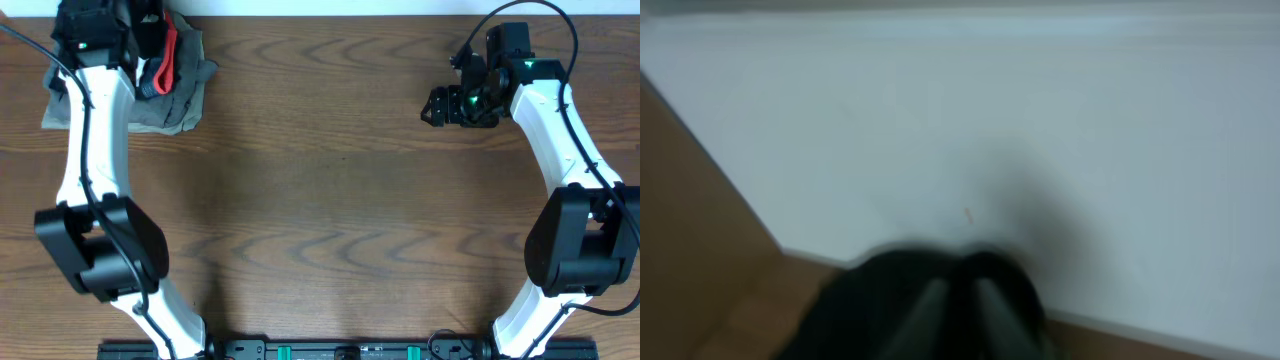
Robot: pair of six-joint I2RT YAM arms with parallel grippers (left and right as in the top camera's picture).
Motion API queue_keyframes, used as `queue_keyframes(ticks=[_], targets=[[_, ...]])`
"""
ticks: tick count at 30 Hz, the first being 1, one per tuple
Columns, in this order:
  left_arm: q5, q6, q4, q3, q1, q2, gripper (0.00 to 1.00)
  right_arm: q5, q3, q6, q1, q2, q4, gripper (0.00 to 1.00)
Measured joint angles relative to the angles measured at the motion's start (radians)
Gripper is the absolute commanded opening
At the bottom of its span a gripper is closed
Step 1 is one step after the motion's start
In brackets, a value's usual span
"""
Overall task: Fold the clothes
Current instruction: 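Lower the bundle onto the top of the clothes stack and release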
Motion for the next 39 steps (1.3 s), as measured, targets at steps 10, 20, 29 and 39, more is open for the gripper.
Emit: queue_keyframes(ticks=[10, 20, 29, 39], targets=[[0.002, -0.158, 0.608, 0.000, 0.104, 0.330, 0.06, 0.000, 0.002, 0.002, 0.001, 0.000, -0.009, 0.80], [0.003, -0.182, 0.359, 0.000, 0.126, 0.475, 0.06, 0.000, 0.002, 0.003, 0.015, 0.000, -0.011, 0.80], [-0.006, -0.182, 0.209, 0.036, 0.127, 0.472, 0.06, 0.000, 0.002, 0.003, 0.020, 0.000, -0.021, 0.80], [-0.007, -0.160, 0.117, 0.037, 0.117, 0.440, 0.16, 0.106, 0.002, -0.021, 0.021, -0.001, 0.023, 0.79]])
